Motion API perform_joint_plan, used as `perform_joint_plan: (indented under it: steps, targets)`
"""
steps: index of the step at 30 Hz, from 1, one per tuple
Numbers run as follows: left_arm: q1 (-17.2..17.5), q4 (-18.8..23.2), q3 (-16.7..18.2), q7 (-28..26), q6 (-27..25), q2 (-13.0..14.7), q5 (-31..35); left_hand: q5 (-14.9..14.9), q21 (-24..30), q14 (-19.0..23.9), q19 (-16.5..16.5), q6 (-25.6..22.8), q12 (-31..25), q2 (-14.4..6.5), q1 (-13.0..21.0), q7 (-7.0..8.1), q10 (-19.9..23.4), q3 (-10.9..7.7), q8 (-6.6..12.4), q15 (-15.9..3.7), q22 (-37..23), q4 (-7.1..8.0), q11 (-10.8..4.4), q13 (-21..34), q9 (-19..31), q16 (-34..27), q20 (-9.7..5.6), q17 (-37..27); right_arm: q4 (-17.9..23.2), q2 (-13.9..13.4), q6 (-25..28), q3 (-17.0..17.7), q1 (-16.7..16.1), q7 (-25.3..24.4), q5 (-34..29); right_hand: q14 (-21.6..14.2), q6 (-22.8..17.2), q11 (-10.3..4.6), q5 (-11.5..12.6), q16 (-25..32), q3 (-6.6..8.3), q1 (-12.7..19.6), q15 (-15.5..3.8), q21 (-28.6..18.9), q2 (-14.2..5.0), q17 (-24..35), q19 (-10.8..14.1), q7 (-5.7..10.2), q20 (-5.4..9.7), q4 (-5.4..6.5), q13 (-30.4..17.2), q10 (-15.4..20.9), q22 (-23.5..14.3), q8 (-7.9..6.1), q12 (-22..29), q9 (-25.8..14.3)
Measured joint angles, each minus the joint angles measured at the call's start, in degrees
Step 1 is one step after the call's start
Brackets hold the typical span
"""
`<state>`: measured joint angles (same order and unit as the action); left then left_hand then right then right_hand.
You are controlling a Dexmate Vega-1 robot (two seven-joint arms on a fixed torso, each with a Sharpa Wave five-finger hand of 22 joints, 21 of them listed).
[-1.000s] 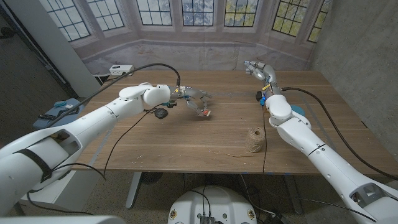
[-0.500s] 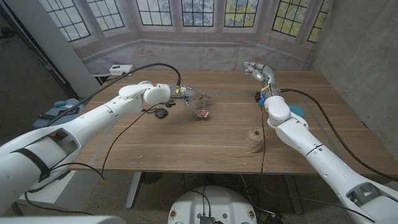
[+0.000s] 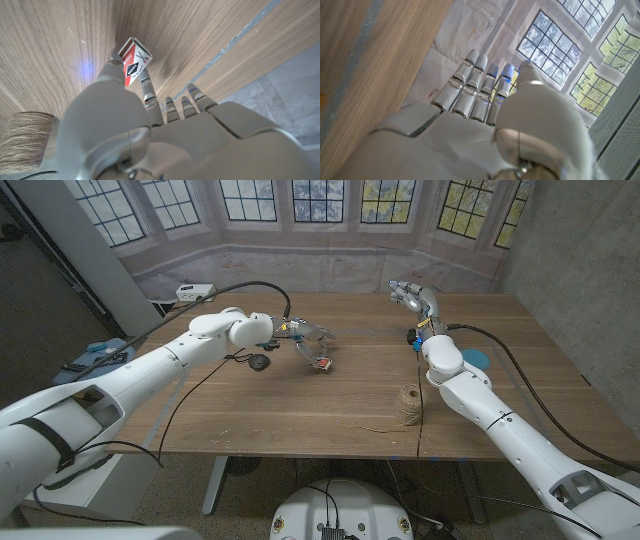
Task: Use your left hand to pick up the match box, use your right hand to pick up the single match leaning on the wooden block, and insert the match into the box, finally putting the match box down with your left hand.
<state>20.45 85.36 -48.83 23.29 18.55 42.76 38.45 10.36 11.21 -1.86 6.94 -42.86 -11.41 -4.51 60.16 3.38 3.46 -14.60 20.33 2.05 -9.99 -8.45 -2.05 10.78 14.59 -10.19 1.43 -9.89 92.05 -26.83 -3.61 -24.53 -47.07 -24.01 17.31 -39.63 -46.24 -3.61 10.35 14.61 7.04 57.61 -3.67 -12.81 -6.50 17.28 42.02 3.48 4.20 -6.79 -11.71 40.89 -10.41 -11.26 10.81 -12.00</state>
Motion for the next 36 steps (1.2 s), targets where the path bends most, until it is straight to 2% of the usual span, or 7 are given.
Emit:
perform_joint_plan:
  steps: [9,14,19,26,33,36]
  targets:
    - [0.2,0.9,0.2,0.3,-0.1,0.6,1.9,0.0,0.0,0.0,-0.2,0.0,0.0,0.0,0.0,0.0,0.0,0.0,-0.15,0.0,0.0,0.0,0.0,0.0,-0.2,0.0,-0.22,0.0,-1.9,1.1,-1.3,-0.1,0.5,0.5,0.8,0.6,0.5,0.23,0.0,-0.2,0.0,-0.8,0.0,0.2,-0.76,-0.3,-0.7,0.09,0.11,0.0,0.0,-0.6,0.0,0.0,0.0,0.0]
    - [0.2,1.0,0.2,0.4,-0.1,0.7,2.5,0.0,0.0,0.0,-0.2,0.1,0.0,0.0,0.0,0.13,0.0,0.0,-0.26,0.0,0.0,0.0,0.0,0.0,-0.2,0.0,-0.22,0.0,-2.7,1.3,-2.7,-0.1,0.7,1.5,1.9,1.7,1.4,0.4,0.0,-0.9,-0.64,-3.0,0.03,0.3,-1.65,-0.8,-1.4,0.07,-0.12,1.0,0.0,-1.4,0.0,0.0,0.0,0.0]
    - [-0.1,0.5,0.2,0.5,0.5,0.6,2.9,0.0,0.0,0.0,-0.2,0.3,0.0,0.0,0.0,0.3,0.0,0.0,-0.26,0.0,0.0,0.0,0.0,0.0,-0.2,0.0,-0.21,0.0,-3.8,1.4,-4.0,0.4,0.9,3.4,3.7,2.5,2.5,0.52,0.0,-1.3,-0.57,-4.8,0.2,0.7,-2.36,-1.1,-2.0,0.19,-0.32,2.14,0.0,-2.6,0.0,0.28,-0.2,0.3]
    - [-0.9,-0.6,-0.1,0.5,1.6,0.1,3.5,0.0,0.0,0.0,-0.2,0.3,0.0,-0.3,-0.3,0.3,0.0,0.0,-0.27,0.0,0.0,0.0,0.0,0.0,-0.3,0.0,-0.21,0.0,-4.8,1.1,-4.8,1.2,1.0,5.4,5.6,3.7,4.6,0.64,0.0,-2.2,-0.55,-6.1,0.26,0.8,-2.54,-1.7,-2.9,0.09,-0.52,2.64,0.3,-4.3,0.0,0.67,-0.5,0.5]
    - [-2.5,-3.1,-1.0,0.4,2.6,-1.1,4.0,0.0,0.0,-0.3,-0.2,0.5,0.0,-0.3,-0.3,0.53,0.0,0.0,-0.27,-0.32,0.0,0.0,0.0,0.0,-0.3,0.0,-0.21,0.0,-6.2,0.8,-6.1,2.0,1.2,10.2,10.4,5.4,6.6,0.71,0.0,-3.0,-0.57,-7.1,0.53,1.2,-2.11,-2.1,-3.9,-0.21,-0.64,2.65,0.3,-6.3,0.0,0.94,-0.5,0.6]
    - [-2.5,-3.1,-1.0,0.3,3.1,-1.1,4.1,0.0,0.0,-0.3,-0.4,0.5,0.0,-0.3,-0.3,0.53,0.0,0.0,-0.27,-0.32,0.0,0.0,0.0,0.0,-0.3,0.0,0.02,0.0,-6.9,0.7,-6.1,2.3,1.4,10.2,10.4,6.3,7.4,0.52,0.0,-3.2,-0.71,-8.2,0.51,1.4,-2.58,-2.4,-4.7,-0.2,-0.64,3.42,0.5,-7.1,0.0,0.94,-0.5,0.8]
